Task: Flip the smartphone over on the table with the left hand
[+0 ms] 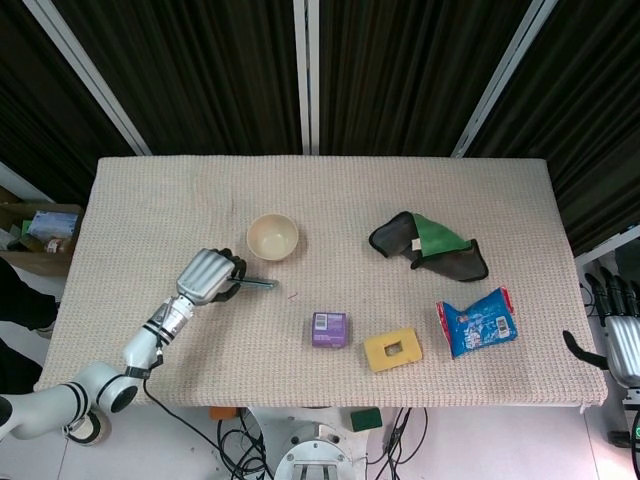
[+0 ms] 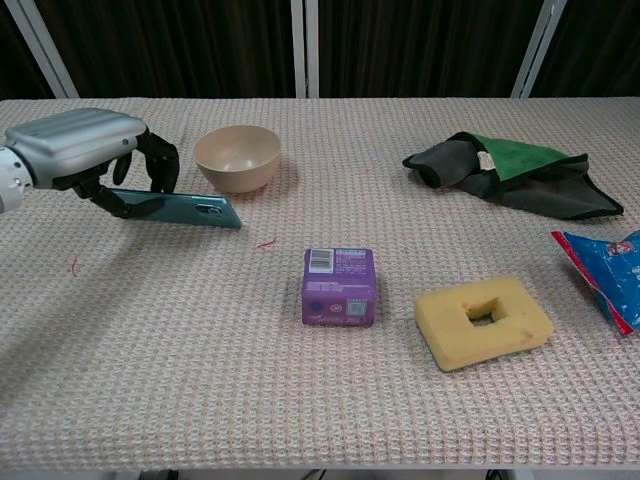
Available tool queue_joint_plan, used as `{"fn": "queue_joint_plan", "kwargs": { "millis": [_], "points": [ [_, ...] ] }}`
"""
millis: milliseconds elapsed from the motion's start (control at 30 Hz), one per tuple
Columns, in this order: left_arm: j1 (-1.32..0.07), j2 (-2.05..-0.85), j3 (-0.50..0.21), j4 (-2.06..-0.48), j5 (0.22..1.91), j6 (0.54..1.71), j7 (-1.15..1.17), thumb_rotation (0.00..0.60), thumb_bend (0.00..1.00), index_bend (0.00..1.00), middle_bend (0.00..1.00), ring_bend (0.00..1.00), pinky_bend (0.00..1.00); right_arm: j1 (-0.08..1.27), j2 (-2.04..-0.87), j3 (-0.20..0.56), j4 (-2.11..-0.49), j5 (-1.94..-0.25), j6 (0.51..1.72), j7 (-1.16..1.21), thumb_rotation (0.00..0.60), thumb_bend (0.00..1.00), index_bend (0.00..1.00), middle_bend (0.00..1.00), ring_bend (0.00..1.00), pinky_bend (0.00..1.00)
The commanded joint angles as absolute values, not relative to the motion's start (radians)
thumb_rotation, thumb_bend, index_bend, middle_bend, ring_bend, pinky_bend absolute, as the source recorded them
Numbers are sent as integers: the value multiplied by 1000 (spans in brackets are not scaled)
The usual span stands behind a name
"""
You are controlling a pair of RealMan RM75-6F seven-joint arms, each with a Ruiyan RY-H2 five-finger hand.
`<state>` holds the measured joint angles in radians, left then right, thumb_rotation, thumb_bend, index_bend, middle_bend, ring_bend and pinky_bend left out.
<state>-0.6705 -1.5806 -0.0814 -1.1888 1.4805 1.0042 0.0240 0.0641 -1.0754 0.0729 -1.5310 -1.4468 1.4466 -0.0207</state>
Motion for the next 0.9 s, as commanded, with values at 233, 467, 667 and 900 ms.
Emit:
{"fn": "queue_joint_plan", "kwargs": {
  "millis": [233,467,667,900],
  "points": [
    [-715,-1621,-99,-1113,1455,950,-4,600,589,606,599,404,579,70,-1083,74,-1513,-1435,1428,-6,515,320,0,0,0,0],
    [-739,-1613,-106,-1086,1447,919,-39,600,668,531,533,392,564,72,-1086,75,-1505,-1425,1418,-1,515,320,0,0,0,0],
    [-759,-1595,-104,-1075,1441,882,-77,600,756,558,592,423,563,75,-1089,76,-1501,-1422,1410,0,515,320,0,0,0,0],
    [-767,-1565,-87,-1107,1460,871,-148,600,859,834,876,669,704,76,-1090,77,-1502,-1421,1412,-2,516,320,0,0,0,0]
  ]
}}
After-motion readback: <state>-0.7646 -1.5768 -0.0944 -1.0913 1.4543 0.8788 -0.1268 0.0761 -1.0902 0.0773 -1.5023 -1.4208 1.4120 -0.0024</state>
